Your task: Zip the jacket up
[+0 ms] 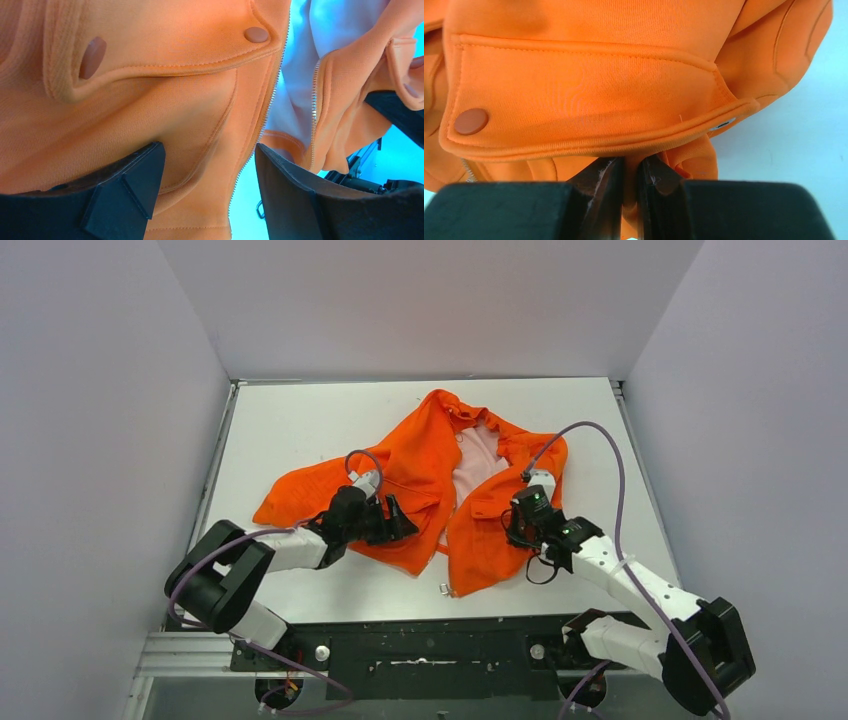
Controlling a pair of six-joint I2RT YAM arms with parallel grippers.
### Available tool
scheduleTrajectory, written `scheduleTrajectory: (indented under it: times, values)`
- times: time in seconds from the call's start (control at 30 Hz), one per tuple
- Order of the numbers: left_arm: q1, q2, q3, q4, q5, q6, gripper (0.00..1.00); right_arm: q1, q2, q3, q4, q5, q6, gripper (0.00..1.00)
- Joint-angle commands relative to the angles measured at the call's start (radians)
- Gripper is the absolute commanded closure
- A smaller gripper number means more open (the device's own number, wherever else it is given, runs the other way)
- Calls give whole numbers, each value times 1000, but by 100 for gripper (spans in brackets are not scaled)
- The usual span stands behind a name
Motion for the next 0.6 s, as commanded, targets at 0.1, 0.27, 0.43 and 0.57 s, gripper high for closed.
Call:
scheduleTrajectory:
  times: [0.1, 0.27, 0.43, 0.57]
  values:
    - [-3, -31, -14, -15, -54, 15, 34, 2, 11, -41, 121, -61, 83, 99]
    - [-2, -48, -21, -27, -53, 18, 34, 16, -42, -26, 71, -50, 100, 63]
    - [-2, -78, -33, -45, -61, 19, 34, 40, -103, 27, -28, 10, 99, 43]
    - [-2, -105, -39, -60, -63, 22, 34, 62, -135, 87, -96, 44, 89, 39]
